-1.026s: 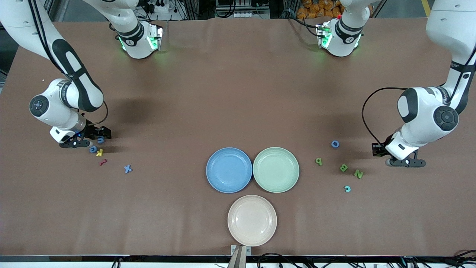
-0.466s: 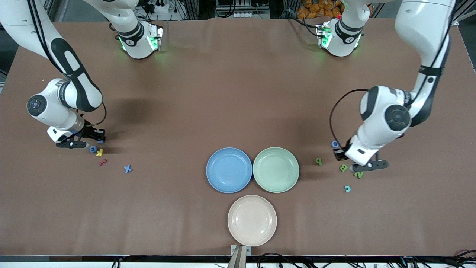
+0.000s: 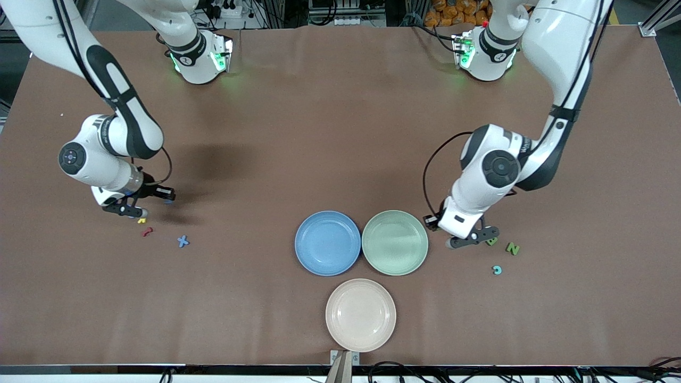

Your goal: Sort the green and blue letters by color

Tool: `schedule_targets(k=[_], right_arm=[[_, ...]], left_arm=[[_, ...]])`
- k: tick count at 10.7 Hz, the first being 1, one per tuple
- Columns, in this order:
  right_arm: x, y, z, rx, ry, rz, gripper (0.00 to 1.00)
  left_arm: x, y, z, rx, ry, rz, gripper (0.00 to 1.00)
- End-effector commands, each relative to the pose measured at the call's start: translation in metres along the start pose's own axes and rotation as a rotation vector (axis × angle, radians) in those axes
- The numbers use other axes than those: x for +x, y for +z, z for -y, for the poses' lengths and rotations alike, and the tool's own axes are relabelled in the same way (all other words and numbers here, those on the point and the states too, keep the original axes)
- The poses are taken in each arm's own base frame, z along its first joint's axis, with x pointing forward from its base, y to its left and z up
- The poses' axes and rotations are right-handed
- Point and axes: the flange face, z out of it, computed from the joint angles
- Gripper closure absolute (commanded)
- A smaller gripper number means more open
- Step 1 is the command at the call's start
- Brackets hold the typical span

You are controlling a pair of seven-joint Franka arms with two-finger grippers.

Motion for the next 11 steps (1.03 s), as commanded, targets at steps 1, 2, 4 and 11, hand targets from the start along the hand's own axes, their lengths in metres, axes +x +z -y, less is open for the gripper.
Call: schedule_targets(k=[1, 2, 4, 11], right_arm=[[-0.004, -0.046, 0.067, 0.094, 0.104, 0.015, 1.00], [-0.002, -0.056, 0.084, 0.116, 0.130, 0.043, 1.00], [-0.002, -0.071, 0.120, 0.139, 0.180, 0.048, 1.00], [-0.012, -0.133, 0.293, 0.247, 0.341, -0.031, 1.00]], left_arm=[[-0.004, 0.025, -0.053, -0.029, -0.090, 0.025, 0.82], [-0.004, 0.031, -0.066, -0.039, -0.109, 0.025, 0.82], [-0.005, 0.040, -0.072, -0.039, -0.119, 0.030, 0.72], [0.018, 0.036, -0.036, 0.029, 0.029, -0.026, 0.00]])
